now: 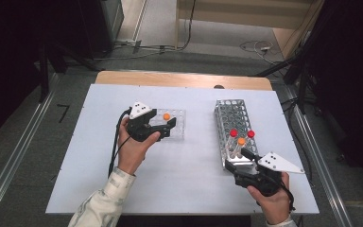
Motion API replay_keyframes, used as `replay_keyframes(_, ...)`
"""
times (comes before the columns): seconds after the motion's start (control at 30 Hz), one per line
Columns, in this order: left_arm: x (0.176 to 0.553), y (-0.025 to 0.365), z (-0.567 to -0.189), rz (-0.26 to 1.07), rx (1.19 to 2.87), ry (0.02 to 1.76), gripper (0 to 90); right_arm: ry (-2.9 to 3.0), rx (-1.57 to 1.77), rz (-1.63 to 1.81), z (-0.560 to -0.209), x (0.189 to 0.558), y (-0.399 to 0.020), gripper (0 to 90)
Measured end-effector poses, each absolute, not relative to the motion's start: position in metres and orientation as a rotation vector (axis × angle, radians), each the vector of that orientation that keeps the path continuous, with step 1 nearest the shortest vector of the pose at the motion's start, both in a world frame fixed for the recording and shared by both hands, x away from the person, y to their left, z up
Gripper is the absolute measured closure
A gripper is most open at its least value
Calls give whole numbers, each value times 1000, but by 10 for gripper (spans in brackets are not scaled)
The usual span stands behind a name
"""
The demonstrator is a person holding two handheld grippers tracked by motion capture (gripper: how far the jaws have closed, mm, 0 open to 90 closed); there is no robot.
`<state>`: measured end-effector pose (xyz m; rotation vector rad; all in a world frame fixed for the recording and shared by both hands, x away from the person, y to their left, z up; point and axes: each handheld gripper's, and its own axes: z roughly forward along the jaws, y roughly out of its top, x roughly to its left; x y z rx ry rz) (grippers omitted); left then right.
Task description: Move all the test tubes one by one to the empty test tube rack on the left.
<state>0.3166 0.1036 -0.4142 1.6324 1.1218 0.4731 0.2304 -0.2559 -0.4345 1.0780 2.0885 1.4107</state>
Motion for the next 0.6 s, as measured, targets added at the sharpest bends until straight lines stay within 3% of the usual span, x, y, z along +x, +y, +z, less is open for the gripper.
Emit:
replay_keyframes(0.4, 316, 101, -415, 470, 1636, 1114, 177, 2034, 1164, 1300, -449, 252, -271, 240)
replay_keyframes(0.6, 315, 99, -416, 464, 1641, 1115, 177, 2031, 1174, 1265, -454, 261, -270, 315)
